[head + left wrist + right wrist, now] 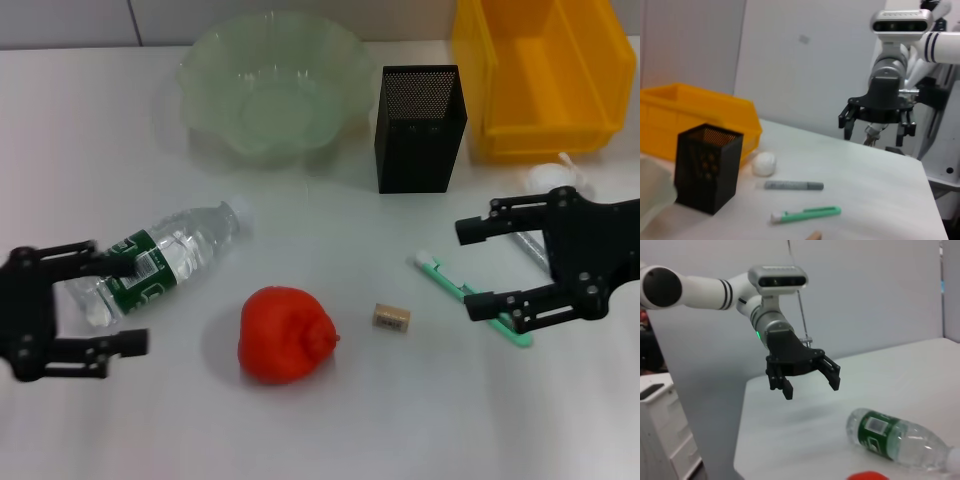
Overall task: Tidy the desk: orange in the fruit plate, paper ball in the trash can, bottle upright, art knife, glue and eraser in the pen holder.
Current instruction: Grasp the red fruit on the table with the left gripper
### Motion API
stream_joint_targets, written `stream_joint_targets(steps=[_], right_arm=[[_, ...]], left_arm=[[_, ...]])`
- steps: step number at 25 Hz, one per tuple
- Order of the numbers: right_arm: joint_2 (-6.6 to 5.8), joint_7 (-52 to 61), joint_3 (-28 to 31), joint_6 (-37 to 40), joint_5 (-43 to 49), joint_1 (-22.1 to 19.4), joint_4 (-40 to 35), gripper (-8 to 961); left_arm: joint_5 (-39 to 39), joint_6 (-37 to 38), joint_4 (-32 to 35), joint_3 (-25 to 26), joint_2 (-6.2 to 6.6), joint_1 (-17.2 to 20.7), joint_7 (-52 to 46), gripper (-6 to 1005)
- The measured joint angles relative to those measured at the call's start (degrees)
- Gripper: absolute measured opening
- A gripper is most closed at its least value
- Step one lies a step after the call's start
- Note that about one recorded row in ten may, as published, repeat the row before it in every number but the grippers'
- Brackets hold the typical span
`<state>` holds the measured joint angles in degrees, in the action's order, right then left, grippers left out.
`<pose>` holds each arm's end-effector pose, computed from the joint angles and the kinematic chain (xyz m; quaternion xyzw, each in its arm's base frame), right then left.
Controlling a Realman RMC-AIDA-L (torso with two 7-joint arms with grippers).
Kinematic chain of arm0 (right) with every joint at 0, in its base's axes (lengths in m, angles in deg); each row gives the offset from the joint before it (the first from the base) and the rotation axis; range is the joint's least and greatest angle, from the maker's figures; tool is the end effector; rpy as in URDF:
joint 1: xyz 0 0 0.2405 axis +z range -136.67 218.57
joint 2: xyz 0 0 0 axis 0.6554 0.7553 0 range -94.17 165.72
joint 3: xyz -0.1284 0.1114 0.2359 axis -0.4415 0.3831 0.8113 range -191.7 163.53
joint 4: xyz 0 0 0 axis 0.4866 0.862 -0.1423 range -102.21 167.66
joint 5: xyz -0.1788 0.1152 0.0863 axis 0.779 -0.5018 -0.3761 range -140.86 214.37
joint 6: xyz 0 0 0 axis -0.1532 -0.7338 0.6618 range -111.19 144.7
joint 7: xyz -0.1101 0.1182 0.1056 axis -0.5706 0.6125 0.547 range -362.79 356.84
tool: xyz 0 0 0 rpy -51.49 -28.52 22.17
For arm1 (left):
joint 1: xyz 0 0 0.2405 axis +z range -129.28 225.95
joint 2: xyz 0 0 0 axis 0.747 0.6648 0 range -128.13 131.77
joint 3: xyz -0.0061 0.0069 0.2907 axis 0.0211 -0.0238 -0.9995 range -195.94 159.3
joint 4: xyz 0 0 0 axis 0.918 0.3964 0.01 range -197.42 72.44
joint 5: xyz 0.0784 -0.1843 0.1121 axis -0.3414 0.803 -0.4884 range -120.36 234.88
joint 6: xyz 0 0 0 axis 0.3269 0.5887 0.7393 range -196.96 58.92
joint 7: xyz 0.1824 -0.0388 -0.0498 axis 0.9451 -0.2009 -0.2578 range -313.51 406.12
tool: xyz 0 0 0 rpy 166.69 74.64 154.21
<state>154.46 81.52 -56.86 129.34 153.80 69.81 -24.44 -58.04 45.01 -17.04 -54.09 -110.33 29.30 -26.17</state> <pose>0.2372 0.3310 -0.0109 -0.9738 0.0925 0.2077 0.0006 -0.3243 0.2826 0.0255 -0.9556 -0.1444 -0.2473 0.0693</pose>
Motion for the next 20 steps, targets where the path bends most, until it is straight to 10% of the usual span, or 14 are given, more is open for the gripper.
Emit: stream_joint_targets(steps=[8, 20], right_arm=[[-0.32, 6.3, 0.9, 2.9, 4.7, 0.5, -8.1, 785], [-0.83, 10.8, 0.9, 4.1, 5.8, 1.7, -11.6, 784]], left_arm=[[-6.9, -8.7, -0.6, -1.5, -6.01, -4.9, 2.4, 844], [-5.3, -15.3, -9.6, -3.2, -6.51, -6.7, 7.5, 844]])
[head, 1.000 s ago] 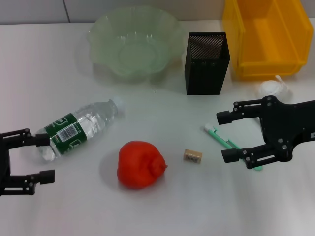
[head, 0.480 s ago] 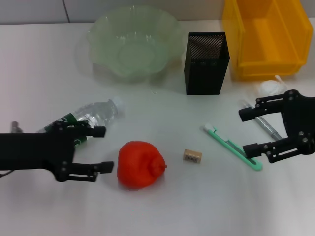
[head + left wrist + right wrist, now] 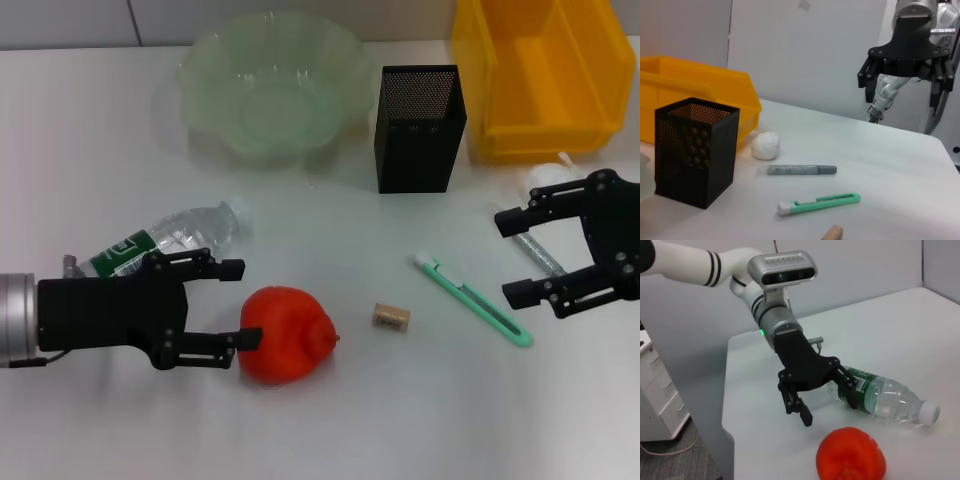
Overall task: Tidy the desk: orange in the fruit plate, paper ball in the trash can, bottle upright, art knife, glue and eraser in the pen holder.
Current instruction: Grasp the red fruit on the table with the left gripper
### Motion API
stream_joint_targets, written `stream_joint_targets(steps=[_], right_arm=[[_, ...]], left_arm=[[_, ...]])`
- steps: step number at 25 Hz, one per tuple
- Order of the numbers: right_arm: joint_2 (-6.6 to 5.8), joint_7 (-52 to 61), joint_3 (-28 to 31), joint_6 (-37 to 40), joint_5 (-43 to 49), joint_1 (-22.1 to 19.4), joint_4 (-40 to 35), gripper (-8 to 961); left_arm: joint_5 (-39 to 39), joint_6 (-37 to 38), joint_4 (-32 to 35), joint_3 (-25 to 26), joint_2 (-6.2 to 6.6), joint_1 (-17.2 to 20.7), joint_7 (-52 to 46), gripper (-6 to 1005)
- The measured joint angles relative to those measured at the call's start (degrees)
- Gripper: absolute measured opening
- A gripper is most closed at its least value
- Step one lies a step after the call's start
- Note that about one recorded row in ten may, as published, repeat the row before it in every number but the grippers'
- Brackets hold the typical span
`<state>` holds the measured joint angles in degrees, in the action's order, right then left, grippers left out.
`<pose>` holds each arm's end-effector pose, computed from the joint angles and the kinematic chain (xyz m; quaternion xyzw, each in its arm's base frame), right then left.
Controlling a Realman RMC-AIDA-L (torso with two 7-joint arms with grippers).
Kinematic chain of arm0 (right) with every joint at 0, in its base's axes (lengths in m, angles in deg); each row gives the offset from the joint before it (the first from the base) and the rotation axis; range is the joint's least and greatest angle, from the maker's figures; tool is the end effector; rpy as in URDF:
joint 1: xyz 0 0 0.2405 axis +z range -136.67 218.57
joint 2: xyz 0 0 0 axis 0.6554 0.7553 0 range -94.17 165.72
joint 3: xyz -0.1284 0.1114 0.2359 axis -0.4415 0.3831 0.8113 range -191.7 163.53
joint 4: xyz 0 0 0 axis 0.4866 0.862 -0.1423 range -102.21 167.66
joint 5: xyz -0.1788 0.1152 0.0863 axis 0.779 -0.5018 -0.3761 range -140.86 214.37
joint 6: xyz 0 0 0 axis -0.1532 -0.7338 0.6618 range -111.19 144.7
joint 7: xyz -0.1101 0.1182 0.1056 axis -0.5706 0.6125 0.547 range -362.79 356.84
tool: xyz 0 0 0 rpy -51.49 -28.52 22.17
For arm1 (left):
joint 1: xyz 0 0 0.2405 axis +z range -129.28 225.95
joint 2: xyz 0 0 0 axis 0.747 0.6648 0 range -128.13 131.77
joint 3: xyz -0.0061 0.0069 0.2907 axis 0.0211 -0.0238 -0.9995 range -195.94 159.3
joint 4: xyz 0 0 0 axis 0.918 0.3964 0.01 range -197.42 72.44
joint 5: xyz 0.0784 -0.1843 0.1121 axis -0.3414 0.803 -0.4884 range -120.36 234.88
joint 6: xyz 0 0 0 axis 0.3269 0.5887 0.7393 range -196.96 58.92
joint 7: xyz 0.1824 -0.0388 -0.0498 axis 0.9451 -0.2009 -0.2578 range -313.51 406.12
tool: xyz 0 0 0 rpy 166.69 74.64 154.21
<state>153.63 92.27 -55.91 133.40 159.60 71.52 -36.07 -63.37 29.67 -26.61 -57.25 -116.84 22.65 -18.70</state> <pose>0.2294 0.3380 0.0198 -0.9853 0.1169 0.1239 0.0093 -0.3059 0.3159 -0.0683 -0.9634 -0.1316 -0.2235 0.0678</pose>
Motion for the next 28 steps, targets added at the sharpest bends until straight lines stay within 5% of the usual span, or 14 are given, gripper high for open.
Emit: stream_joint_targets(steps=[24, 28], right_arm=[[-0.09, 3.7, -0.3, -0.6, 0.0, 1.6, -1.6, 785], [0.02, 3.4, -0.1, -0.8, 0.0, 1.3, -1.3, 784]], left_arm=[[0.0, -10.0, -5.3, -7.9, -0.08, -0.8, 1.3, 835], [0.2, -10.2, -5.3, -8.8, -0.11, -0.8, 1.1, 728]])
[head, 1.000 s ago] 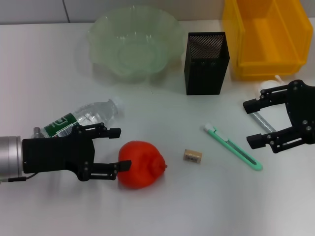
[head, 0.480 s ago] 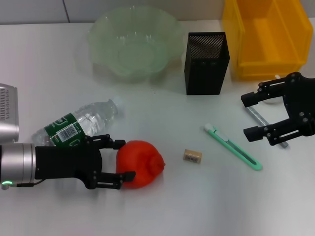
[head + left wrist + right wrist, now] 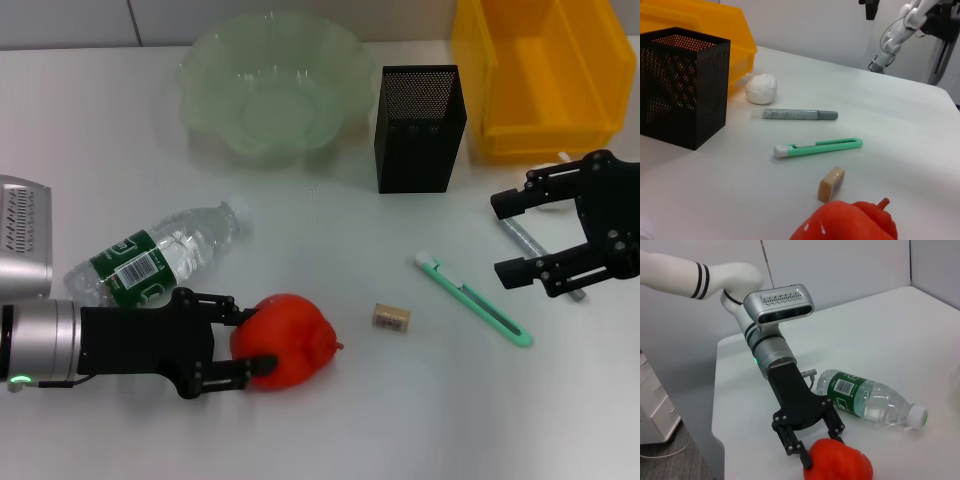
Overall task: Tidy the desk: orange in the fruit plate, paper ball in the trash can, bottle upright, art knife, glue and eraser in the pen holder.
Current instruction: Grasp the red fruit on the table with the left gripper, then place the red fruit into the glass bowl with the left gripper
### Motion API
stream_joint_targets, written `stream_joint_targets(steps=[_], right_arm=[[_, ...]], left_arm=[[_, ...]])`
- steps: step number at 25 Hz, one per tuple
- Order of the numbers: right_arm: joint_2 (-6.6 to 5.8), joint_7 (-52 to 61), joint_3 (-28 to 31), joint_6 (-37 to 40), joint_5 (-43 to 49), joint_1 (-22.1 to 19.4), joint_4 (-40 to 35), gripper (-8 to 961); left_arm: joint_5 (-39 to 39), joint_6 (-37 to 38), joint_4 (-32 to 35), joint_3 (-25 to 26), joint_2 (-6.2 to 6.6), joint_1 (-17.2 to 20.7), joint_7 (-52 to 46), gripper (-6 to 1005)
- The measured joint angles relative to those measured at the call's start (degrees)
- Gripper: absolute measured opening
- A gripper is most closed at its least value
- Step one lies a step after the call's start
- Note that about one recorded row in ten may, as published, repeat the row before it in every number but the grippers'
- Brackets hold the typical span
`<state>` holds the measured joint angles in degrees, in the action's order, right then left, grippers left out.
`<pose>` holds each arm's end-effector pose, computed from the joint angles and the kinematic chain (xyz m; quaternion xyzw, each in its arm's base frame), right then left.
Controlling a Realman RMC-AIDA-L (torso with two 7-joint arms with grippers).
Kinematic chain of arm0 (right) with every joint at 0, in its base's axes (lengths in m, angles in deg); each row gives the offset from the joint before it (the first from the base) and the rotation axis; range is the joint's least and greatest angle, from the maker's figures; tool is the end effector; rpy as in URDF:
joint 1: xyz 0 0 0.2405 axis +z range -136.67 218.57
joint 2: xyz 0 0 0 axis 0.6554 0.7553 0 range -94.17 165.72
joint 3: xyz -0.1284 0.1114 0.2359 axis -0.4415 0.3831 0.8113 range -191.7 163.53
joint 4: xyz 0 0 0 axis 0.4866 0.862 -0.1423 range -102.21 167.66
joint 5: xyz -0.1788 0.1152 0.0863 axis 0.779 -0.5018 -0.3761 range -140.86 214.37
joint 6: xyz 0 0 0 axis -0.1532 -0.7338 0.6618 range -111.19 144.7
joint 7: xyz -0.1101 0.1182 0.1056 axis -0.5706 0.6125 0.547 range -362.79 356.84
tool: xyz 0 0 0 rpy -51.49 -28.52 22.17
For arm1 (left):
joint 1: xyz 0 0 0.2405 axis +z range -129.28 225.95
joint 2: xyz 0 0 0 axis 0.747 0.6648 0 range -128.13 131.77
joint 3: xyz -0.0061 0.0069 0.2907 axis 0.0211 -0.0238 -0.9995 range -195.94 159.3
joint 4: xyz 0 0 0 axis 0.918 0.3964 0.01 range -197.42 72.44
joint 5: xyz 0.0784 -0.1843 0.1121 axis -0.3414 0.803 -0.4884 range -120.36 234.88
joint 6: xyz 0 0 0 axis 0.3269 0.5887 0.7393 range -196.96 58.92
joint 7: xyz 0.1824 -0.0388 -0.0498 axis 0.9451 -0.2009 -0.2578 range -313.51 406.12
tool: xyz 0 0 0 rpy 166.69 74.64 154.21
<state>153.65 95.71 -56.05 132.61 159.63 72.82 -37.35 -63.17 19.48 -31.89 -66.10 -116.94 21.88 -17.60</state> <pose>0.2199 0.3468 0.0225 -0.9844 0.1284 0.1195 0.0171 -0.3214 0.3141 -0.1077 -0.9756 -0.1413 -0.1594 0.0540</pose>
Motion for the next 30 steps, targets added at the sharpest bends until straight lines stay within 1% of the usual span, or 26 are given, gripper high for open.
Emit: stream_joint_targets(steps=[2, 7, 13, 18, 22, 24, 25, 26, 30], right_arm=[[0.06, 0.0, 0.0, -0.1, 0.0, -0.1, 0.2, 784], [0.21, -0.1, 0.0, -0.1, 0.0, -0.7, 0.1, 784], [0.25, -0.1, 0.0, -0.1, 0.0, -1.1, 0.1, 785], [0.35, -1.5, 0.5, 0.1, -0.2, -1.8, 0.2, 784], [0.96, -4.1, 2.4, 0.2, -0.7, -3.2, 0.7, 784], [1.09, -5.5, 3.4, 0.3, -1.3, -4.0, 2.0, 784], [1.09, -5.5, 3.4, 0.3, -1.3, -4.0, 2.0, 784], [1.11, -7.8, 3.9, -0.2, -2.5, -5.2, 4.7, 784], [1.05, -12.0, 5.0, -2.0, -3.4, -6.6, 8.3, 785]], left_arm=[[0.5, 0.1, 0.0, 0.0, -0.07, 0.1, 0.0, 674], [4.1, 0.3, 0.0, 0.1, 0.01, 1.2, 0.1, 473], [5.0, 0.4, 0.6, 0.4, 0.22, 1.8, 0.0, 219], [6.9, 2.0, 2.0, 0.5, 0.22, 2.1, -0.5, 194], [11.1, 4.5, 6.7, 0.6, 0.21, 2.4, -4.2, 173], [14.0, 3.3, 9.2, 0.7, 0.21, 2.4, -6.6, 163], [16.1, 1.5, 10.6, 0.7, 0.21, 2.2, -8.3, 155], [17.0, 0.6, 11.1, 0.8, 0.21, 2.1, -9.0, 147], [21.4, -6.9, 12.8, 0.4, 0.05, -0.1, -12.2, 108]])
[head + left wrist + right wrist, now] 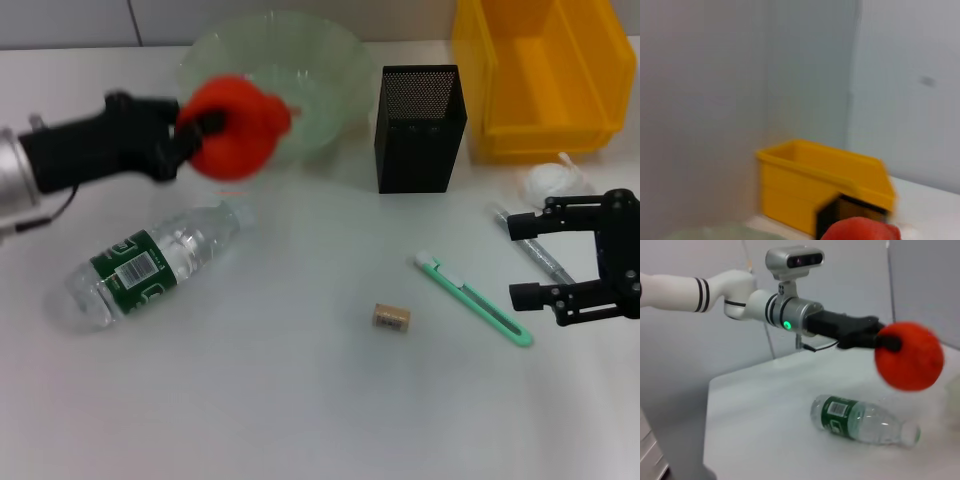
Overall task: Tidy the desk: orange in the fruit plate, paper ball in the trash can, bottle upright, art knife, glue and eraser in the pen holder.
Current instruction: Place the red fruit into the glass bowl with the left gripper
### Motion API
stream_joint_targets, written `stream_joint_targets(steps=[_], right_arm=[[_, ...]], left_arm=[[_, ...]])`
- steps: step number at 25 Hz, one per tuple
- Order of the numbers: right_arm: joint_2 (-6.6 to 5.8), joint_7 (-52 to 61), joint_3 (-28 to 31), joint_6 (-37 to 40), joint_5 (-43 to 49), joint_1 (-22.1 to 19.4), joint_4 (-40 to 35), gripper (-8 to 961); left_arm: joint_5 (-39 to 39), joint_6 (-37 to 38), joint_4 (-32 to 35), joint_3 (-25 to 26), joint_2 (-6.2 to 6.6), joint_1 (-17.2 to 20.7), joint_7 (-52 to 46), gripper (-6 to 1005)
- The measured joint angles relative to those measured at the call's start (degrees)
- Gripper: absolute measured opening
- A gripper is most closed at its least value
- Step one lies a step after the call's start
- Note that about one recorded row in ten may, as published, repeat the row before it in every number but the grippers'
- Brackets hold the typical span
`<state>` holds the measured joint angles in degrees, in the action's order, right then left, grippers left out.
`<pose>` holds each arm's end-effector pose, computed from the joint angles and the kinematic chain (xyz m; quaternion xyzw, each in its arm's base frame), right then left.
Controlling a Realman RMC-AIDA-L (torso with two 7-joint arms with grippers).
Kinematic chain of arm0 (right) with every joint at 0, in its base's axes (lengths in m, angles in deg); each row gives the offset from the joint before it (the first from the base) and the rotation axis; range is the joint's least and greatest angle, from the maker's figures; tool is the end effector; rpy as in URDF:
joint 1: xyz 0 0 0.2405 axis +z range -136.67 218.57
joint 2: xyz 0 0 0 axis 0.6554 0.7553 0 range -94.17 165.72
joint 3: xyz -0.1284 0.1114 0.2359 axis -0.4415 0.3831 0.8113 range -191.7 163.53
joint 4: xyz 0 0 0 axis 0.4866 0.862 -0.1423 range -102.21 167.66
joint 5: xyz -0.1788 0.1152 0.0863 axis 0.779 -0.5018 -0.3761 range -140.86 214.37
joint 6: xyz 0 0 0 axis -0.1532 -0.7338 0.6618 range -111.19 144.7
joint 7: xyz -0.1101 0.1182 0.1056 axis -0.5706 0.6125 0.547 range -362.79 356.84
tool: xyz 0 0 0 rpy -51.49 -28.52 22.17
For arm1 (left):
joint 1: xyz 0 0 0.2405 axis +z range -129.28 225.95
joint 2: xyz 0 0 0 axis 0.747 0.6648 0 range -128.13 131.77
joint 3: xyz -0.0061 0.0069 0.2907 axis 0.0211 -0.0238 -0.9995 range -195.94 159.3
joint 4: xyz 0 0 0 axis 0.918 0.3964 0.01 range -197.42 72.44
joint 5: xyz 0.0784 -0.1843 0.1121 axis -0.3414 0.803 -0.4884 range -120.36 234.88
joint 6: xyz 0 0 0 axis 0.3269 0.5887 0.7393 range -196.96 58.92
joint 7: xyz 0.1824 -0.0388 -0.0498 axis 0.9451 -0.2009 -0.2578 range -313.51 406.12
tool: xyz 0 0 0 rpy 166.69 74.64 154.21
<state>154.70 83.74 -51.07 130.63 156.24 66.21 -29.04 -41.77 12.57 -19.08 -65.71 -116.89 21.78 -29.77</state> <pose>0.2632 0.3213 0.0119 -0.9693 0.1367 0.1984 0.0489 -0.2686 0.4049 -0.0285 -0.9172 -0.1696 -0.2801 0.2267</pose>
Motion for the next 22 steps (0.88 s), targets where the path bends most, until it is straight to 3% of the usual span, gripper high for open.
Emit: stream_joint_targets(steps=[9, 13, 18, 22], right_arm=[[0.08, -3.5, 0.7, -0.6, -0.3, -1.0, 4.4, 785], [0.13, -3.9, 0.5, -0.7, -0.3, -1.0, 5.5, 785], [0.16, -4.1, 0.4, -0.9, -0.2, -0.7, 5.9, 785], [0.17, -4.1, 0.4, -0.9, 0.0, -0.6, 5.9, 784]], left_arm=[[2.3, -21.2, -3.9, -1.5, -0.14, -9.5, -4.1, 75], [2.6, -31.0, -6.4, -6.3, -0.17, -13.4, -5.2, 100], [3.6, -35.4, -7.8, -9.7, -0.43, -15.5, -5.7, 131], [10.8, -42.0, -8.3, -17.9, -0.45, -15.7, -5.7, 156]])
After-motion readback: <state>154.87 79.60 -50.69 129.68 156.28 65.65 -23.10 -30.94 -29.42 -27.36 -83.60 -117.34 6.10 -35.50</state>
